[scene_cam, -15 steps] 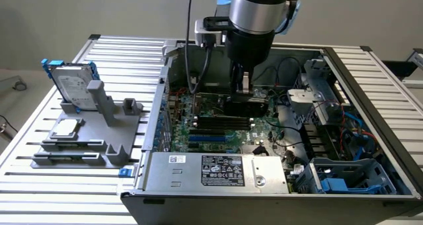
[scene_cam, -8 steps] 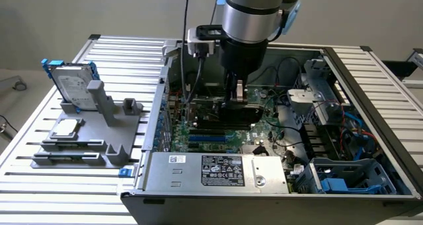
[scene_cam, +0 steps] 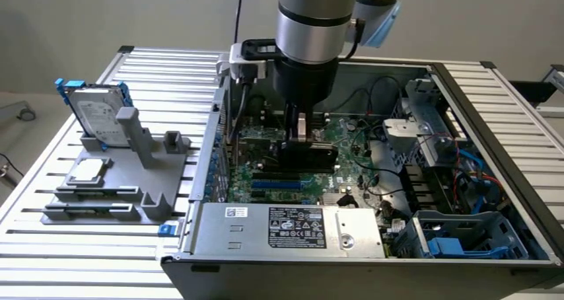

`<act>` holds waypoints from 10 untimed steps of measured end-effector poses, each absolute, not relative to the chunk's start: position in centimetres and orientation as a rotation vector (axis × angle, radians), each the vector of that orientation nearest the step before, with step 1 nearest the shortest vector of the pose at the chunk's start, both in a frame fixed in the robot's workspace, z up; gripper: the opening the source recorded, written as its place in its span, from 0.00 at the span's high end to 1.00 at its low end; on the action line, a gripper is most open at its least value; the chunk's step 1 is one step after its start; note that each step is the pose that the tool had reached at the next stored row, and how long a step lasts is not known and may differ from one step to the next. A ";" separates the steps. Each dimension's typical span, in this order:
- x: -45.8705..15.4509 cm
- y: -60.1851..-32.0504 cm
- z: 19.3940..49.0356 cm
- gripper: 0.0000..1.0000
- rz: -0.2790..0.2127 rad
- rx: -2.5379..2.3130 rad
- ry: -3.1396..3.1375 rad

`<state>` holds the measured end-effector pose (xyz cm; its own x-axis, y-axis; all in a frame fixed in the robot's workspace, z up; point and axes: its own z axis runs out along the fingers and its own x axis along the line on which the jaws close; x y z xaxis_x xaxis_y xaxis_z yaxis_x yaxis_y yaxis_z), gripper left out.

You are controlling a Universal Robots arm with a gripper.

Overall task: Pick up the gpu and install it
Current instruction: 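Insert the gpu into the slot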

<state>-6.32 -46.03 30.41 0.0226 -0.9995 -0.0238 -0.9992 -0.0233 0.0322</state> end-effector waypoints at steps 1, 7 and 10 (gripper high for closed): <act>-6.4 -46.1 30.4 0.74 -0.062 2.243 -2.191; -6.8 -46.2 30.2 0.74 -0.063 2.244 -2.190; -6.8 -46.3 30.0 0.74 -0.065 2.246 -2.192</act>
